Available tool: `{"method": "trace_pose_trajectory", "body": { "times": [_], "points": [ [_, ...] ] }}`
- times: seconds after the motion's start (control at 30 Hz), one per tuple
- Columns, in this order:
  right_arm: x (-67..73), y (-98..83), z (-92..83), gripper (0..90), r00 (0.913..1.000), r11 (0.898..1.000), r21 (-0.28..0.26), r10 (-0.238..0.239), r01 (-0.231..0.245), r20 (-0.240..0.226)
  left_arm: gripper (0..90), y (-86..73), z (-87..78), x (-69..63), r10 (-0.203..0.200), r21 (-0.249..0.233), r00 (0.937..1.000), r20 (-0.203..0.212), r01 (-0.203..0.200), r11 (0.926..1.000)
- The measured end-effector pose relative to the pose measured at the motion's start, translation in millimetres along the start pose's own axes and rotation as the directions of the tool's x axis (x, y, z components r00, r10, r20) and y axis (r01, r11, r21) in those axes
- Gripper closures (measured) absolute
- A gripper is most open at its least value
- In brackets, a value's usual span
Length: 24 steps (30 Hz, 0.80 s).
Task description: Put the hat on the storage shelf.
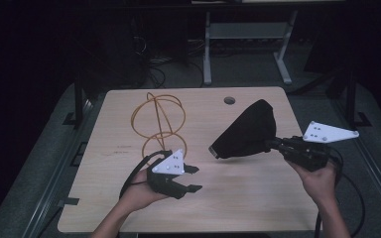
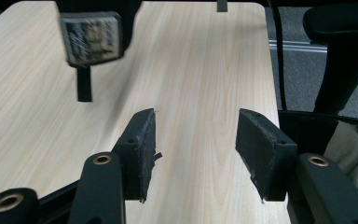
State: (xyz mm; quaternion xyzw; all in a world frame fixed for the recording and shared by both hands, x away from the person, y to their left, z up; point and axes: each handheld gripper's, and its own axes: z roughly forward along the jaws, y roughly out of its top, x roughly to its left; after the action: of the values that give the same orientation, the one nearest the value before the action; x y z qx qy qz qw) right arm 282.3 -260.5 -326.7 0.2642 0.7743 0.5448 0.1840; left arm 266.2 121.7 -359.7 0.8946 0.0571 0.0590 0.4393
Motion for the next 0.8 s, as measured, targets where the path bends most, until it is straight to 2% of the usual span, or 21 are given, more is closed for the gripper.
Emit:
{"method": "trace_pose_trajectory", "body": {
  "times": [0.2,0.23,0.47,0.8],
  "points": [
    [0.1,12.3,9.3,86.1,0.9999,1.000,0.006,-0.010,0.010,-0.014,44.5,-10.3,3.4,-1.8,-0.008,0.016,1.0000,0.004,0.008,0.9999],
    [0.4,14.3,10.8,86.2,0.9998,1.000,0.007,-0.008,0.008,-0.017,44.3,-12.0,4.5,-3.8,-0.023,0.009,0.9997,0.007,0.023,0.9997],
    [3.0,29.4,21.0,86.1,0.9991,1.000,0.013,-0.027,0.027,-0.033,43.6,-18.8,9.4,-9.4,-0.024,-0.007,0.9995,0.019,0.024,0.9997],
    [7.5,52.6,38.3,86.1,0.9965,0.998,0.018,-0.056,0.057,-0.062,41.8,-21.5,11.7,-13.1,-0.015,-0.006,0.9997,0.019,0.015,0.9999]
  ]
}}
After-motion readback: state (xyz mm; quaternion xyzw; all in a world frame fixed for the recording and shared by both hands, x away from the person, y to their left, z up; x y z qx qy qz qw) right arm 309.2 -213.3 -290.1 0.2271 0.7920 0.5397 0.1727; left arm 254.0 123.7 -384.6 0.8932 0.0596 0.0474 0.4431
